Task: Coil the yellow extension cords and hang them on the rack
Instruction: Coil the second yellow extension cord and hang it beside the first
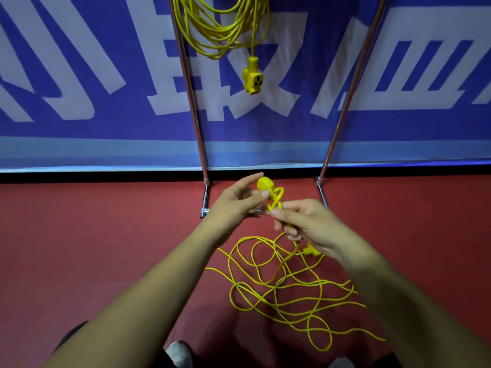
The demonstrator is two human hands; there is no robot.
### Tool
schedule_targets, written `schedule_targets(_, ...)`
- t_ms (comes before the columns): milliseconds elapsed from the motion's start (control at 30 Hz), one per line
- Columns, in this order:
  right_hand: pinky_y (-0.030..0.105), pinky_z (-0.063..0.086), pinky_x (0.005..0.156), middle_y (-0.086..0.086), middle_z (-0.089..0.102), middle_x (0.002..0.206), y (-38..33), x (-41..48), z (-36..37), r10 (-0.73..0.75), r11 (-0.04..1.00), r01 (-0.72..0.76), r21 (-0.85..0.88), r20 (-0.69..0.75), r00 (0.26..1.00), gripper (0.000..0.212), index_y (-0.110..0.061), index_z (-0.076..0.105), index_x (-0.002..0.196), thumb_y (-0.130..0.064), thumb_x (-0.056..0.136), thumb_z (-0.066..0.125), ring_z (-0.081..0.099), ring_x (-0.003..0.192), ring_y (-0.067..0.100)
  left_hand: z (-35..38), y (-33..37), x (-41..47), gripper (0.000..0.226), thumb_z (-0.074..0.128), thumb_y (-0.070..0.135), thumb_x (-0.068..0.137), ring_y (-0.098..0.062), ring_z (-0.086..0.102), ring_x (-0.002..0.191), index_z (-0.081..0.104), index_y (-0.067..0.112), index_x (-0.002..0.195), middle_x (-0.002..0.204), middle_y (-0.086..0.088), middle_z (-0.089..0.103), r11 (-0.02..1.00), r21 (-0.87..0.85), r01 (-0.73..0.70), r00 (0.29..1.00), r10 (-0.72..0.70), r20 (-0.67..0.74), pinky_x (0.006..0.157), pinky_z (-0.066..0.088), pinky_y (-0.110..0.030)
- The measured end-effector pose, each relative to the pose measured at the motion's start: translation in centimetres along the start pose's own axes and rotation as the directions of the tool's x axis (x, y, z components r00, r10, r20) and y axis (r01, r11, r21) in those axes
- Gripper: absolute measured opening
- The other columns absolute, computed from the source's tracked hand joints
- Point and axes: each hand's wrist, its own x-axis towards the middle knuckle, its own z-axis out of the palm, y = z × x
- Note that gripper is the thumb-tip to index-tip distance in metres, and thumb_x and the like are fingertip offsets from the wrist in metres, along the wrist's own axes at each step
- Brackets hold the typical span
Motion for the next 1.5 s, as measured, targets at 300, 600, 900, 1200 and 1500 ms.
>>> schedule_targets(300,0.023,0.034,0.049,0.008,0.069,0.071,0.2,1.0,-0.6,-0.125,0.980,0.113,-0.166,-0.065,0.990,0.008,-0.006,0.058,0.100,-0.008,0.093,0.059,0.050,0.053,0.012,-1.3,0.6,1.1,0.012,0.063,0.007,0.087,-0.024,0.065,0.076,0.052,0.006,0.093,0.084,-0.014,0.066,0.990,-0.123,-0.062,0.996,0.069,0.052,0.083,0.054,-0.042)
schedule_targets(600,0.025,0.040,0.052,0.006,0.057,0.061,-0.5,1.1,-0.9,-0.248,0.957,0.222,-0.188,-0.124,0.961,0.035,0.002,0.066,0.076,-0.027,0.095,0.057,0.053,0.057,0.016,-1.2,1.4,0.4,0.038,0.063,0.012,0.082,-0.020,0.064,0.083,0.059,0.005,0.118,0.093,-0.011,0.067,0.952,-0.254,0.174,0.965,-0.113,0.238,0.081,0.052,-0.030)
schedule_targets(900,0.035,0.040,0.063,0.002,0.055,0.069,-0.4,0.6,-1.0,-0.293,0.893,0.275,-0.357,0.005,0.956,0.028,-0.008,0.065,0.082,-0.029,0.096,0.053,0.049,0.065,0.014,-1.6,1.4,-0.1,0.051,0.079,0.023,0.073,-0.024,0.059,0.092,0.061,-0.003,0.113,0.100,-0.017,0.063,0.954,-0.218,0.208,0.941,-0.135,0.309,0.071,0.050,-0.026)
schedule_targets(1200,0.015,0.046,0.064,-0.014,0.071,0.077,-0.8,0.7,-1.1,-0.269,0.927,0.244,-0.286,-0.051,0.962,0.029,-0.022,0.070,0.101,0.002,0.087,0.063,0.059,0.068,-0.002,-1.7,1.1,0.2,0.022,0.058,0.013,0.085,-0.026,0.053,0.081,0.064,0.002,0.103,0.092,-0.014,0.066,0.997,-0.072,0.018,0.983,-0.005,0.185,0.064,0.046,-0.023)
schedule_targets(1500,0.035,0.055,0.074,0.000,0.074,0.080,-0.7,0.7,-0.7,-0.328,0.906,0.254,-0.340,-0.181,0.927,0.014,-0.021,0.075,0.089,-0.009,0.081,0.074,0.067,0.074,0.013,-1.5,0.9,-0.1,0.024,0.057,0.014,0.085,-0.014,0.061,0.078,0.059,0.000,0.105,0.092,-0.013,0.064,0.998,-0.042,0.039,0.977,-0.029,0.211,0.070,0.049,-0.021)
